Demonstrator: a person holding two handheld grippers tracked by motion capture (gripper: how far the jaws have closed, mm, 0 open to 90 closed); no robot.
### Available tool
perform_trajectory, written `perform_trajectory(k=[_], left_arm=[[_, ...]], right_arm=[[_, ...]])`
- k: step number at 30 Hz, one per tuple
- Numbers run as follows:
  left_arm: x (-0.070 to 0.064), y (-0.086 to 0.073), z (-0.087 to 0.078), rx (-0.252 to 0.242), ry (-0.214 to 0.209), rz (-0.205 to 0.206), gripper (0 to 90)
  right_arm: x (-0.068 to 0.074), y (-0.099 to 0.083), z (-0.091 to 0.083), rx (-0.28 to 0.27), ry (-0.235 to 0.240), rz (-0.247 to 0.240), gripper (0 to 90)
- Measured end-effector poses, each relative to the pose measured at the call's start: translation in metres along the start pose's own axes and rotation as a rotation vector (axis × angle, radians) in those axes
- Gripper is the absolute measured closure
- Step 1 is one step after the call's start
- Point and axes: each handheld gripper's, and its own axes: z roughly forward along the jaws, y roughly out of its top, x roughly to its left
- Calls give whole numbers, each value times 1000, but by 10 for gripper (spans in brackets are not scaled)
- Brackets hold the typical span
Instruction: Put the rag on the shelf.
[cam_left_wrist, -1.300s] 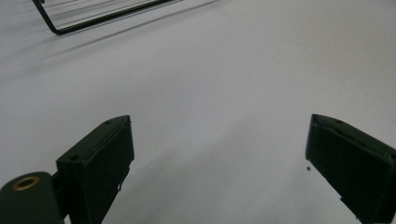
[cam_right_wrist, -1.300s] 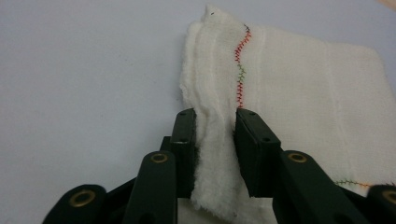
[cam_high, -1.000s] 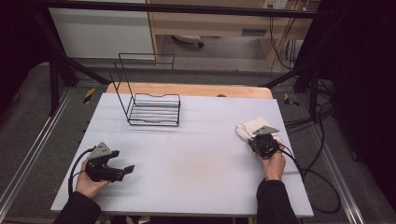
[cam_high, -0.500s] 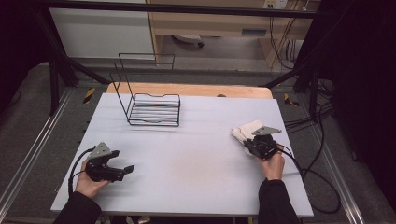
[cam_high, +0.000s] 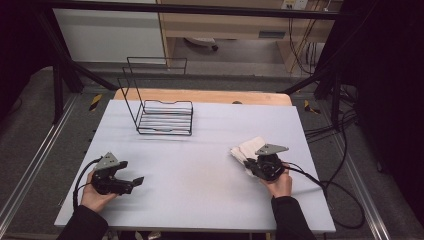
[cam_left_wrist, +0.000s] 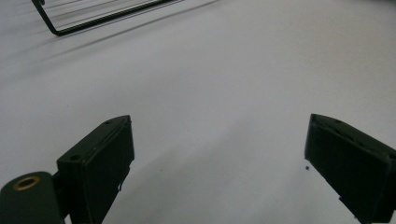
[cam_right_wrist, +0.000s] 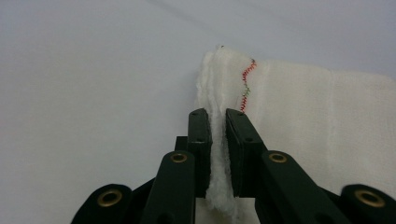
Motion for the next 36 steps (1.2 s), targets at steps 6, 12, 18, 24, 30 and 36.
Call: perform_trajectory(k=[6,12,18,24,30,36], left_arm=[[0,0,0,2,0,-2,83],[-1,1,0,3,1,-5,83],[-1,1,0,4,0,-5,82],[-1,1,0,8,2,-8,82],[-2,2,0,9,4,-13,81],[-2,2,0,11,4,-12,81]], right_arm=[[26,2,4,8,53,-47,808],[50,4,10,12,125,-74,808],[65,4,13,13,158,-85,808],[78,4,16,7,192,-93,806],[95,7,23,5,232,-106,806],[108,6,31,18,261,-130,804]])
